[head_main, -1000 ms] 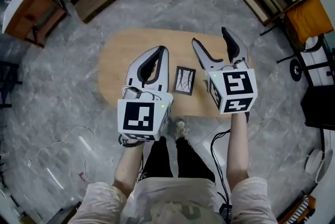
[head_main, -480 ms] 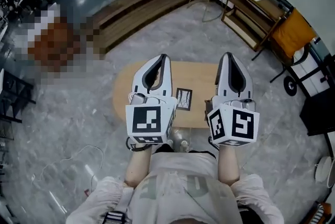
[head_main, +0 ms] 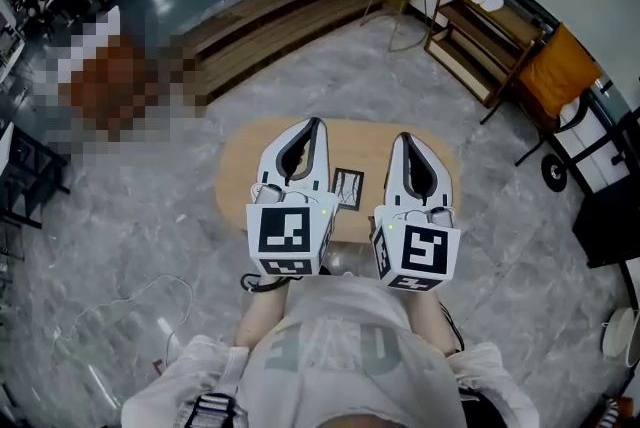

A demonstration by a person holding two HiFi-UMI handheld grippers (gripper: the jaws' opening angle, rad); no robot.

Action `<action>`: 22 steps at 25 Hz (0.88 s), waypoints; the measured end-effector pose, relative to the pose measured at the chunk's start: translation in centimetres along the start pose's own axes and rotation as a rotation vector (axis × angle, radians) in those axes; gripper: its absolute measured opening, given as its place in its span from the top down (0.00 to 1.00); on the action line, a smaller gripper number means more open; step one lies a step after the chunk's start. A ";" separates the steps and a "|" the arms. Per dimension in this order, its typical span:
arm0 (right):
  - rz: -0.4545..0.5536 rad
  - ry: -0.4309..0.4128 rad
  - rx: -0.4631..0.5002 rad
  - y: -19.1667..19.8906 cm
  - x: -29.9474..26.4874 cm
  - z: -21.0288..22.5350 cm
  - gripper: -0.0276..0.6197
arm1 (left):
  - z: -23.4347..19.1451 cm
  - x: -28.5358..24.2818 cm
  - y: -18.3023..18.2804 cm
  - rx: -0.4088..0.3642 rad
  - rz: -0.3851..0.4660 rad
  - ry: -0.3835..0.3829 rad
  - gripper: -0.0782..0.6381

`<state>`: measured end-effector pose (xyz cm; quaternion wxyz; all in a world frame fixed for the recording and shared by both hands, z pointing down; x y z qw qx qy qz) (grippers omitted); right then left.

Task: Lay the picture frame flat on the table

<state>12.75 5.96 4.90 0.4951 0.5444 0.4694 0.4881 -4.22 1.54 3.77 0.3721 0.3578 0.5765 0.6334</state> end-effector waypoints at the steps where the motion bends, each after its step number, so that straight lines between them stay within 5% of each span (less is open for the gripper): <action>1: 0.002 -0.002 -0.002 -0.1 0.2 0.0 0.95 | 0.3 0.1 0.0 -0.003 0.000 0.004 0.88; 22: 0.007 -0.017 0.012 -0.2 1.6 1.9 0.95 | 2.6 0.6 -0.4 -0.009 0.012 0.014 0.88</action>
Point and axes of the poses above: the fingertips, and each gripper's own axes: x backward along the fingers, z to its right, y out of its underside, the point moved 10 cm from there along x, backward along the fingers, and after that the axes turned 1 degree about z, right-handed, at the moved point
